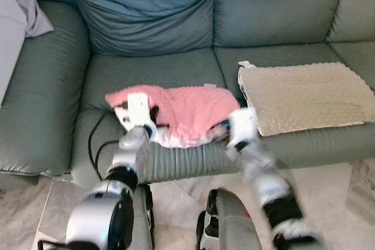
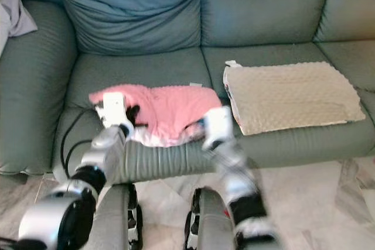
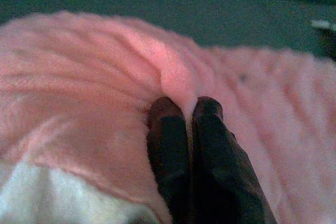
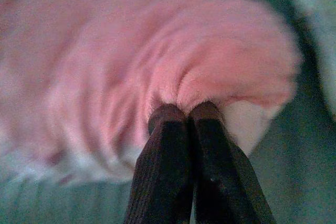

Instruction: Move the pillow to the sofa

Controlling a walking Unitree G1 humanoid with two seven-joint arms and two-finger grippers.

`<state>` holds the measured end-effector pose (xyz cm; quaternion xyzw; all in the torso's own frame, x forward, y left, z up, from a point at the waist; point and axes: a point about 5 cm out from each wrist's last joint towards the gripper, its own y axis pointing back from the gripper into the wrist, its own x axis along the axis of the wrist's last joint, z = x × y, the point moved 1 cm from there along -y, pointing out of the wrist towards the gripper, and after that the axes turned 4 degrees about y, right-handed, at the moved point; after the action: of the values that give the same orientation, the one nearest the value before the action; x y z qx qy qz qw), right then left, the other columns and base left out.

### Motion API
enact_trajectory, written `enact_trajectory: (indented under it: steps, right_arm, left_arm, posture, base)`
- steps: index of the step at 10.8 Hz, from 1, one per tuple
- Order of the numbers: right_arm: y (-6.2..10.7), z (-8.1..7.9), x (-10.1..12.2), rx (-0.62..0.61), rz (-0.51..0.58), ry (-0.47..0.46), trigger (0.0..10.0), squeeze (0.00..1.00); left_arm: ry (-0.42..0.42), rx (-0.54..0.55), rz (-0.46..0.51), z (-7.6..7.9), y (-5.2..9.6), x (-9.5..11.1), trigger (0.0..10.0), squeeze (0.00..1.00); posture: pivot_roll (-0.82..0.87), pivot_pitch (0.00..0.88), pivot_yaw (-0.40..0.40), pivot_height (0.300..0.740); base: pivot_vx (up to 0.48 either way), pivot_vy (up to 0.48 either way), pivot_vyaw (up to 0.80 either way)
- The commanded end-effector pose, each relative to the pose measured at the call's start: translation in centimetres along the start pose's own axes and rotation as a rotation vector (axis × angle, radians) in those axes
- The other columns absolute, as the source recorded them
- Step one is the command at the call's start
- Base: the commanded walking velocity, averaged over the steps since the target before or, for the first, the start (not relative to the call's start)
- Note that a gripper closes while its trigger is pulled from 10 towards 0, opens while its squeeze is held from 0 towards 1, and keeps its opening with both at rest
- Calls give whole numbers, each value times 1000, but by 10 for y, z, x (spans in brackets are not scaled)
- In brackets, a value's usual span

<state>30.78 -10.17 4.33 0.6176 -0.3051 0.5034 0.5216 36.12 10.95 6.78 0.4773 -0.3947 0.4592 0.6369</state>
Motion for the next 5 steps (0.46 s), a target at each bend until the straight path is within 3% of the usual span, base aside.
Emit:
enact_trajectory:
  steps: [1, 3, 4, 5]
  right_arm:
    - [2, -25, 2, 107, 15, 4, 10000, 0]
    - [5, -47, -9, 189, -35, 38, 10000, 0]
    - [4, -46, -9, 184, -42, 48, 10000, 0]
    - [-1, -41, -6, 164, -46, 62, 10000, 0]
  left_arm:
    - [-27, 28, 77, 1, -3, 13, 10000, 0]
    - [-37, 87, 152, -2, -4, 27, 10000, 0]
    - [-40, 95, 164, -3, -4, 29, 10000, 0]
    - [-95, 138, 161, -8, -4, 28, 10000, 0]
  posture:
    - [-84, 247, -57, 651]
    - [-85, 239, -62, 651]
    - [-86, 238, -63, 651]
    - [-84, 236, -67, 651]
  base:
    - [0, 0, 0]
    - [0, 0, 0]
    - [0, 0, 0]
    - [0, 0, 0]
